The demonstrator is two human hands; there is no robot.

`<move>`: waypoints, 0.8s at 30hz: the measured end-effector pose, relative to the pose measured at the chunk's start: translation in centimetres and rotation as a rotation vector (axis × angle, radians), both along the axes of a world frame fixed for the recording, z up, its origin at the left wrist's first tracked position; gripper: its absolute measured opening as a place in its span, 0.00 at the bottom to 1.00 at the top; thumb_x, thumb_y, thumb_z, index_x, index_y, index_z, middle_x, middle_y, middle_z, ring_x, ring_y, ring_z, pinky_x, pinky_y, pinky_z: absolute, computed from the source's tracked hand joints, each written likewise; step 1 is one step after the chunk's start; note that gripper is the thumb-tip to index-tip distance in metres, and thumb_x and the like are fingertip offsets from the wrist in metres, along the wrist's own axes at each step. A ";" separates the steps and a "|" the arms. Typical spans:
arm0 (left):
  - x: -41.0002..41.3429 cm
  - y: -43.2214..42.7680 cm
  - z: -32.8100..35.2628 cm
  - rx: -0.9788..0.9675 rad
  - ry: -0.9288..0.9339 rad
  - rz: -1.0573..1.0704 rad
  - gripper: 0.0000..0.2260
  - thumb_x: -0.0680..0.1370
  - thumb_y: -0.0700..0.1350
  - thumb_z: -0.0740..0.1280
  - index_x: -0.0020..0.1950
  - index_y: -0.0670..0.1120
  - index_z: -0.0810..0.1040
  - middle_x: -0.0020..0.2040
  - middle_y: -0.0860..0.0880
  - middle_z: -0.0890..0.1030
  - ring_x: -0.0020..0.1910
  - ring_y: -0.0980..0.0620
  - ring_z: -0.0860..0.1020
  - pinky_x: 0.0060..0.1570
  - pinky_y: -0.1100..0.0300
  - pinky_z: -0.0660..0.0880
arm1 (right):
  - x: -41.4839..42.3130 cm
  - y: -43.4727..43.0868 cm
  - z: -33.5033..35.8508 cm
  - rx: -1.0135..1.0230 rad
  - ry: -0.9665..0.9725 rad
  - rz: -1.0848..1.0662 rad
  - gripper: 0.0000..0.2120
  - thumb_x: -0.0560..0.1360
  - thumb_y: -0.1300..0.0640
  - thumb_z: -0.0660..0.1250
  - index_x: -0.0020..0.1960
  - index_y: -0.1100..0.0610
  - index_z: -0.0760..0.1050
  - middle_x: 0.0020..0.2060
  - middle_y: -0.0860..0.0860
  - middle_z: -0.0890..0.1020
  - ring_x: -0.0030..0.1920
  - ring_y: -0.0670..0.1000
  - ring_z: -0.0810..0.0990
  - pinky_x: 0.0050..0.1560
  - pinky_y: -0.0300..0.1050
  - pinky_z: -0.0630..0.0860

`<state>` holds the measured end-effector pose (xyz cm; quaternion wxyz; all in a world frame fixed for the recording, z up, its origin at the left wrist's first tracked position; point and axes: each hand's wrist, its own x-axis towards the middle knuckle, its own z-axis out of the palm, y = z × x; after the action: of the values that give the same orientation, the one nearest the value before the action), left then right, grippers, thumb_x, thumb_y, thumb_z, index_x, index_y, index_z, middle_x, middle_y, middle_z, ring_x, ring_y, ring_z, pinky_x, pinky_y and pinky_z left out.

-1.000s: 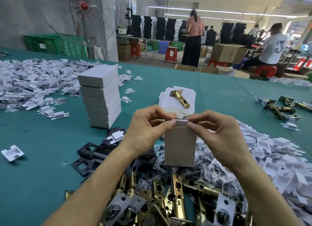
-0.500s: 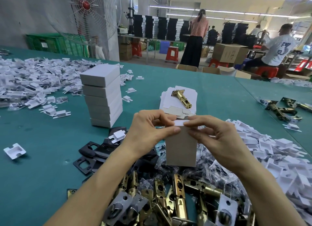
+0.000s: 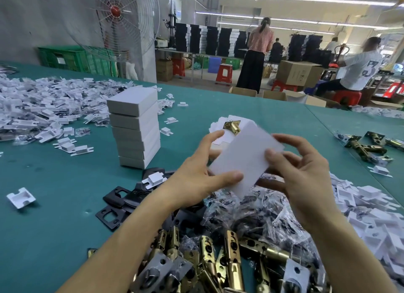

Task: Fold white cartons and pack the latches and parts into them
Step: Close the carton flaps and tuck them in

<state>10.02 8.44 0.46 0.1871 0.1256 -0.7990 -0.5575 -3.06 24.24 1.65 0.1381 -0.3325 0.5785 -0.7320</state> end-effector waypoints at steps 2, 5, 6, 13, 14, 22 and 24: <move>0.2 0.4 0.4 0.153 -0.026 -0.053 0.25 0.76 0.57 0.72 0.69 0.65 0.63 0.58 0.50 0.77 0.44 0.48 0.86 0.39 0.52 0.83 | 0.1 -0.2 0.3 -0.068 -0.172 -0.026 0.11 0.75 0.60 0.70 0.55 0.48 0.79 0.43 0.55 0.85 0.44 0.57 0.87 0.37 0.53 0.83; 0.1 1.2 0.9 0.278 0.060 -0.020 0.20 0.81 0.51 0.67 0.69 0.63 0.63 0.56 0.43 0.78 0.36 0.43 0.85 0.33 0.53 0.81 | 0.8 -0.6 0.2 -0.100 -0.346 -0.041 0.08 0.77 0.61 0.68 0.54 0.51 0.78 0.48 0.58 0.84 0.46 0.60 0.86 0.38 0.52 0.83; -0.1 1.5 1.0 0.264 0.096 0.011 0.20 0.82 0.50 0.65 0.69 0.63 0.61 0.54 0.42 0.77 0.33 0.45 0.83 0.31 0.54 0.81 | 1.1 -0.8 0.1 -0.105 -0.380 -0.036 0.07 0.78 0.62 0.68 0.54 0.52 0.77 0.50 0.59 0.83 0.46 0.61 0.86 0.38 0.51 0.83; -0.7 3.2 0.9 0.210 0.221 0.061 0.18 0.82 0.47 0.64 0.61 0.62 0.56 0.48 0.44 0.73 0.25 0.53 0.75 0.25 0.58 0.76 | 1.8 -1.0 0.6 -0.094 -0.358 0.004 0.08 0.77 0.61 0.68 0.55 0.54 0.76 0.51 0.62 0.84 0.43 0.60 0.86 0.40 0.49 0.83; -0.7 3.2 1.0 0.218 0.232 0.070 0.16 0.83 0.47 0.63 0.60 0.61 0.57 0.47 0.44 0.72 0.23 0.53 0.73 0.24 0.60 0.75 | 1.7 -1.0 0.8 -0.082 -0.360 0.024 0.09 0.77 0.62 0.68 0.56 0.54 0.76 0.52 0.62 0.83 0.44 0.61 0.86 0.40 0.49 0.84; -0.8 -2.3 5.8 0.398 0.417 0.615 0.07 0.83 0.44 0.59 0.54 0.54 0.62 0.49 0.44 0.72 0.23 0.54 0.68 0.21 0.62 0.69 | 2.7 -1.1 0.6 0.155 -0.231 0.260 0.23 0.75 0.57 0.71 0.64 0.35 0.72 0.47 0.51 0.86 0.46 0.57 0.87 0.43 0.47 0.84; -0.3 -5.0 8.1 0.491 0.492 0.734 0.07 0.83 0.41 0.59 0.55 0.49 0.61 0.45 0.42 0.72 0.21 0.53 0.70 0.21 0.61 0.73 | 2.7 -1.0 0.4 0.190 -0.232 0.277 0.21 0.76 0.57 0.71 0.65 0.40 0.75 0.52 0.54 0.84 0.47 0.57 0.86 0.44 0.48 0.83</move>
<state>9.71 3.43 8.53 0.5182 0.3035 -0.4798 -0.6397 -0.35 23.24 2.07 0.3341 -0.3078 0.5739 -0.6814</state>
